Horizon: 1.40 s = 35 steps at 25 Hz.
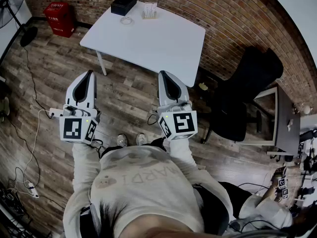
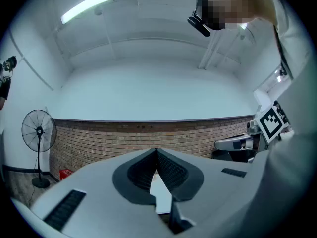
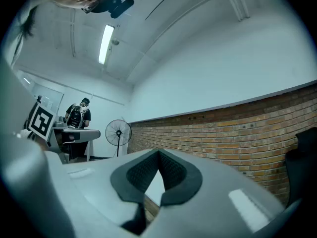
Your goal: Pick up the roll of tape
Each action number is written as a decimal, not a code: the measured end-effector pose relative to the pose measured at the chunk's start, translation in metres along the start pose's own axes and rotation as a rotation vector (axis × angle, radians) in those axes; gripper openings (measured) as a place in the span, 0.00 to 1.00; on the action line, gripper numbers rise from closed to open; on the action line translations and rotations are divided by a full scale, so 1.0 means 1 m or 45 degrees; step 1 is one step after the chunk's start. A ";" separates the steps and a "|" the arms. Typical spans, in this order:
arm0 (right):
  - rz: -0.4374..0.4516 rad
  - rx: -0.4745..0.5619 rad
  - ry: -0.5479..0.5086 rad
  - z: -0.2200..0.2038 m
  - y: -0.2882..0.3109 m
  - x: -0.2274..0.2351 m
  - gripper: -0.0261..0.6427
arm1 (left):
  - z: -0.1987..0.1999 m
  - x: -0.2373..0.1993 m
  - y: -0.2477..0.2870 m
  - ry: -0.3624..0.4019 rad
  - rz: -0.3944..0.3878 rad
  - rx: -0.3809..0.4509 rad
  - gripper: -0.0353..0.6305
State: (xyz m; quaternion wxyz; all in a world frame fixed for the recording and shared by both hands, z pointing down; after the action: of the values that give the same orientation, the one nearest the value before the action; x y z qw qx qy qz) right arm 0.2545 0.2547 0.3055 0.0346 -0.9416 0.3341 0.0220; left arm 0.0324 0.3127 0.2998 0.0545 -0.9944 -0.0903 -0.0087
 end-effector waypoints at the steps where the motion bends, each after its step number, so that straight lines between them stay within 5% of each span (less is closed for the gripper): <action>1: -0.005 0.003 0.010 0.000 0.002 0.000 0.05 | 0.000 -0.002 0.001 0.000 -0.002 0.002 0.06; 35: -0.072 0.047 0.072 -0.017 0.107 -0.018 0.06 | -0.028 -0.102 0.052 -0.014 -0.037 0.002 0.06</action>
State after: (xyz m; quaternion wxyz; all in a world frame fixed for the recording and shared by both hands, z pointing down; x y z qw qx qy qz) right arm 0.1733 0.1812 0.3183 0.0430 -0.9502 0.3086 -0.0118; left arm -0.0591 0.2401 0.3197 0.0544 -0.9930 -0.1050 -0.0040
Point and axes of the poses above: the fingertips, and each gripper's own axes: y forward along the fingers, x to its right, z out of its top, the point moved 3 cm from there along -y, backward along the fingers, and after that the axes turned 2 degrees about -x, right-handed, at the moved point
